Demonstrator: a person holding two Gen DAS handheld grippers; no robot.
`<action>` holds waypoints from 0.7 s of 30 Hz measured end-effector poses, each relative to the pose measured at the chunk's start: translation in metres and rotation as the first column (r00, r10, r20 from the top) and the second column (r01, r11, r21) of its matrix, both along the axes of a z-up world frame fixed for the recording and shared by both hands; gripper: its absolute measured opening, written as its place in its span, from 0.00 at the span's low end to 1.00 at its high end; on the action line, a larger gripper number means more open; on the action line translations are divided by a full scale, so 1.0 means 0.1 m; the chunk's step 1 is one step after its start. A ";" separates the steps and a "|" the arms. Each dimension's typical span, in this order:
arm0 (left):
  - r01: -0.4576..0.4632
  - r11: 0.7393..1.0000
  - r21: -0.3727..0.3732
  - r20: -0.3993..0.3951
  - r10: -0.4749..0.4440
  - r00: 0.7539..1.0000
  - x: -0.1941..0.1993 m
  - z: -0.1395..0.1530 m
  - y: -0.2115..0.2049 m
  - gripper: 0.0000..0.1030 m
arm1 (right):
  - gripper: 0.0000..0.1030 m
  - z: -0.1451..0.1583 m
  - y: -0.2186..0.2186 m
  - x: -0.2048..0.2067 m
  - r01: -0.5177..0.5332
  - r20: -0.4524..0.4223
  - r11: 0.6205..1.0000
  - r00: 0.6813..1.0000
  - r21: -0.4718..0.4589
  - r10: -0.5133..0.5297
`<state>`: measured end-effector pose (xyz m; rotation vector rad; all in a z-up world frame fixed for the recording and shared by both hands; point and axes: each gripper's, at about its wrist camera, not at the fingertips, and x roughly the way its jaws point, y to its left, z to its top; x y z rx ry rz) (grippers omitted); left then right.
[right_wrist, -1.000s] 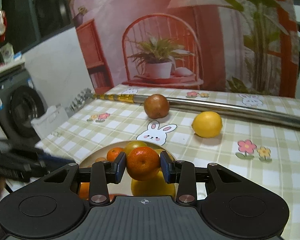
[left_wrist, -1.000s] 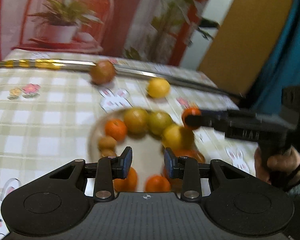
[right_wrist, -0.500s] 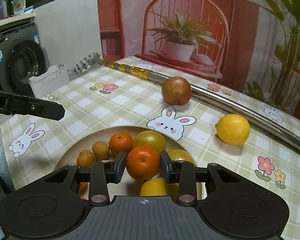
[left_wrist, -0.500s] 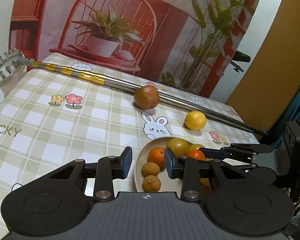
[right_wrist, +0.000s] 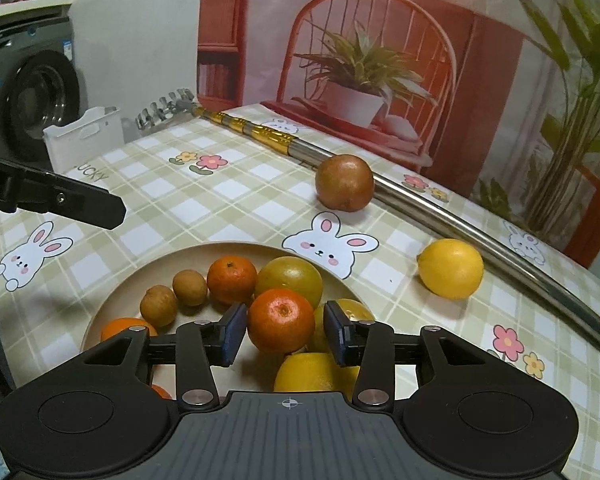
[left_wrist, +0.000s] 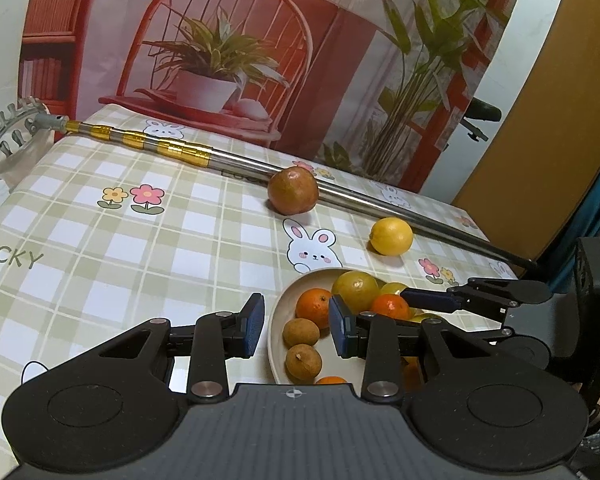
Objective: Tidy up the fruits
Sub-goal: 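Open the left tool over the plate while the right tool releases its mandarin there, then move both open tools back toward the remaining fruits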
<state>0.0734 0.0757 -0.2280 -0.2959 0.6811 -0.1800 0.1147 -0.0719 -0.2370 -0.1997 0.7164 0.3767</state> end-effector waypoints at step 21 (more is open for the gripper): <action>0.012 1.000 -0.006 -0.006 -0.012 1.000 -0.02 -0.04 -0.03 0.36 | 0.71 -0.06 -0.25 -0.03 0.112 -0.043 0.993 0.993 0.043 -0.110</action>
